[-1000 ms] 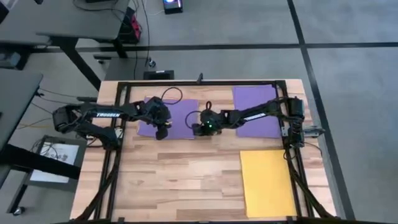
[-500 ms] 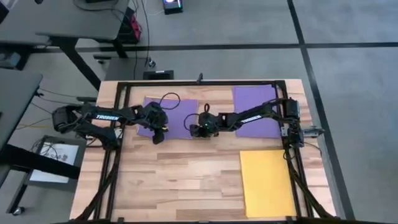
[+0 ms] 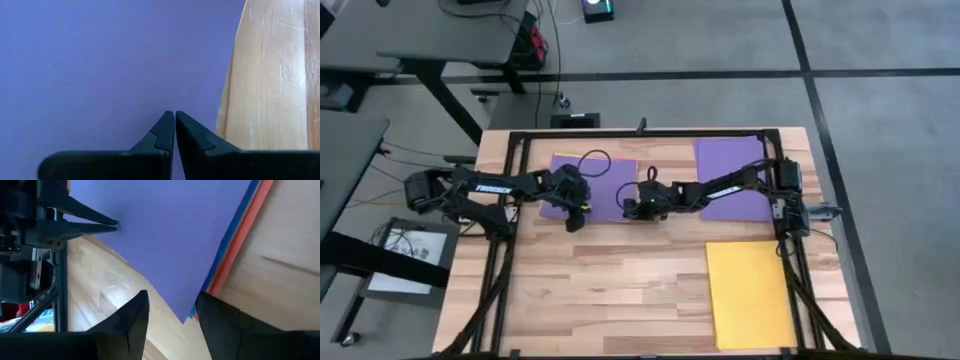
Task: Organize paper
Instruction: Stack the purple paper on the top right purple papers
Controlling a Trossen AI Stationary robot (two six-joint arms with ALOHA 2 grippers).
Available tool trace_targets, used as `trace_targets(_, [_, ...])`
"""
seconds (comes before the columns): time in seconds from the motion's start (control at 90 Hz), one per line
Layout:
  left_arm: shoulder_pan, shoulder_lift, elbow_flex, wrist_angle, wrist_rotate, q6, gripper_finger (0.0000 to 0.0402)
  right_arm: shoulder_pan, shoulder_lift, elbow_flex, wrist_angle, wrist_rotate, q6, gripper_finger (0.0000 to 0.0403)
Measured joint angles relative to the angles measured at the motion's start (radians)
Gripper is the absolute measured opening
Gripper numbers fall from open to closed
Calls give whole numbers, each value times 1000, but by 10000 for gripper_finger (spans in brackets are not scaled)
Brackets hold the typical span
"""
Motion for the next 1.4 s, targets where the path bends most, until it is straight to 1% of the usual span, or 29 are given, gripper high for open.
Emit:
trace_targets(0.144, [0, 0, 0, 0, 0, -1, 1, 0, 0, 0, 9, -2, 0, 154])
trace_targets(0.456, [0, 0, 1, 1, 0, 3, 1, 0, 0, 0, 59, -46, 1, 154])
trace_targets(0.667, [0, 0, 1, 1, 0, 13, 1, 1, 0, 0, 58, -56, 15, 154])
trace_targets(0.967, [0, 0, 1, 1, 0, 14, 1, 1, -2, 0, 71, -106, 88, 154])
trace_targets(1.144, [0, 0, 1, 1, -1, 25, 1, -6, -2, 0, 68, -102, 89, 154])
trace_targets(1.278, [0, 0, 1, 1, -1, 24, 1, -8, -2, 0, 67, -34, 103, 154])
trace_targets(1.4, [0, 0, 2, 1, -1, 23, 1, -8, 8, 2, 49, -7, 116, 154])
